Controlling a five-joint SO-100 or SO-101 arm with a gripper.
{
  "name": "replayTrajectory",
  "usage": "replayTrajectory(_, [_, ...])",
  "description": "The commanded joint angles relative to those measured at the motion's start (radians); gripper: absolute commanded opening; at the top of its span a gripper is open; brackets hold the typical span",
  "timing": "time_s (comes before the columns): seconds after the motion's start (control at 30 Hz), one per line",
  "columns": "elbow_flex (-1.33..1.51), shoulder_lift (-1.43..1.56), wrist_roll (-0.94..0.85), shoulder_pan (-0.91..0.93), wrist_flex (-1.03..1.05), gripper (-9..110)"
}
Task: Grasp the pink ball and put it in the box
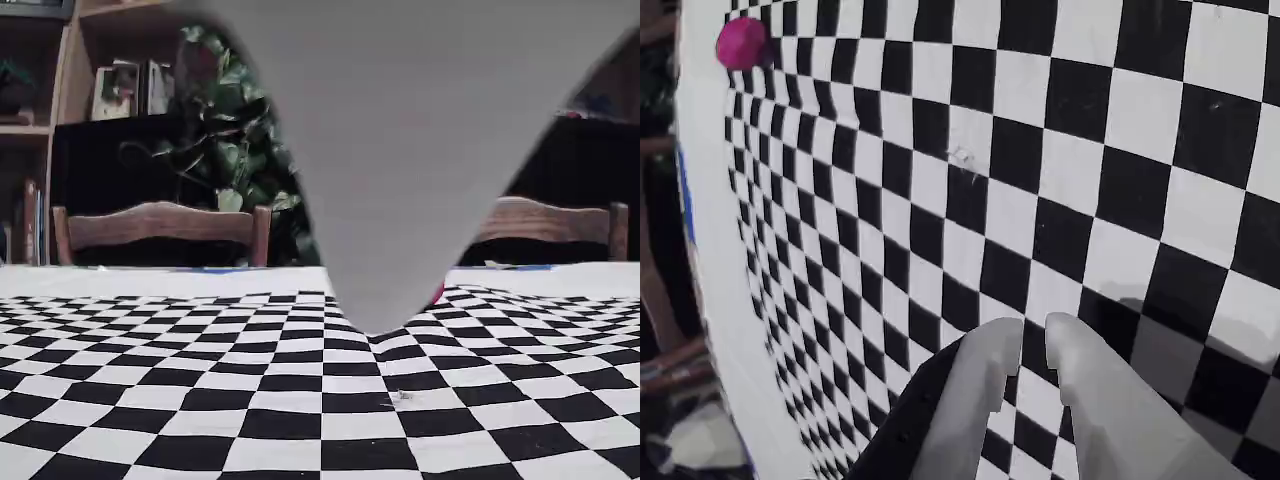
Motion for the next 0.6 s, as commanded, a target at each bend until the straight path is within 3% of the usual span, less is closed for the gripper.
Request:
replayTrajectory(0.0, [-0.003, 0.017, -0.003, 0.000, 0.003, 0])
replayTrajectory(0.57, [-0.003, 0.017, -0.009, 0.002, 0.000, 0])
